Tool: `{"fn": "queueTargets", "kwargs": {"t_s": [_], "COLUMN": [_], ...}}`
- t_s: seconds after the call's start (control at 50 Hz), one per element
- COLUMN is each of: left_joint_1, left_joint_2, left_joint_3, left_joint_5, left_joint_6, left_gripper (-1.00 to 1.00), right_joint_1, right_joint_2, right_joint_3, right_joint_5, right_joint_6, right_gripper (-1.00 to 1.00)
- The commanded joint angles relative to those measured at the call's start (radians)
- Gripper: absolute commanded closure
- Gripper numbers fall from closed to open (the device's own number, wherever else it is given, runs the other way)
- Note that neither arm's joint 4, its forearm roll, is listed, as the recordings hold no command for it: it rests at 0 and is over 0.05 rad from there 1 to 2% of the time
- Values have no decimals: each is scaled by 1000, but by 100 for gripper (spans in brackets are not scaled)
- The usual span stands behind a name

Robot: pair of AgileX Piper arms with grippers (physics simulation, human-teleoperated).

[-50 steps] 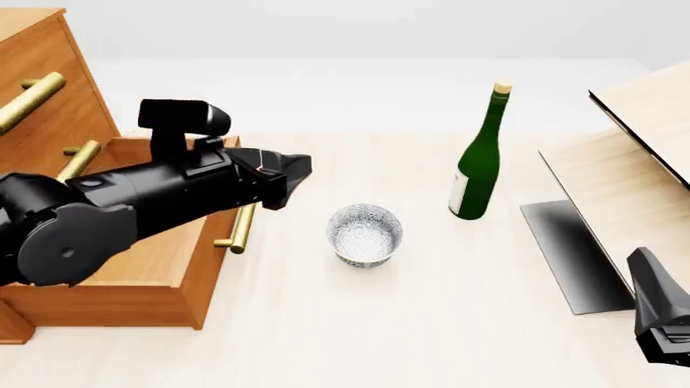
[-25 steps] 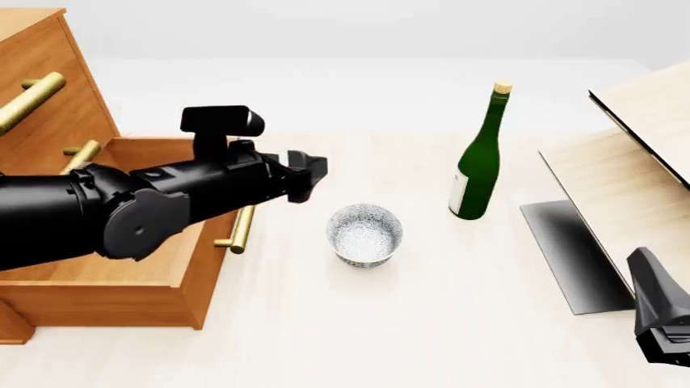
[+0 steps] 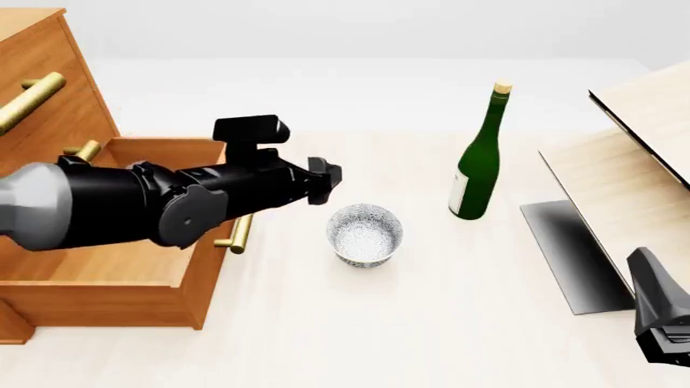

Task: Put the bowl in the bottom drawer of the cabinet and close it.

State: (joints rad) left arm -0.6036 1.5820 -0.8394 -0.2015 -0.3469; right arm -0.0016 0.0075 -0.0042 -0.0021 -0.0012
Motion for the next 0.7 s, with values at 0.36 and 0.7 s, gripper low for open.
{"fn": "queueTargets", "kwargs": {"t_s": [0.36,0.7], "left_joint_1": [-14,-14], "left_joint_2": [131,189], "left_joint_3": [-38,-61], "left_joint_5": [-12,-14], "left_joint_6": [-49,-75], "left_gripper": [-100,-100], "right_joint_1": [0,0], "right_joint_2": [0,0], "right_joint_3": [0,0], "right_joint_5": [0,0], "right_joint_6": [0,0], "right_gripper": [-100,-100]}}
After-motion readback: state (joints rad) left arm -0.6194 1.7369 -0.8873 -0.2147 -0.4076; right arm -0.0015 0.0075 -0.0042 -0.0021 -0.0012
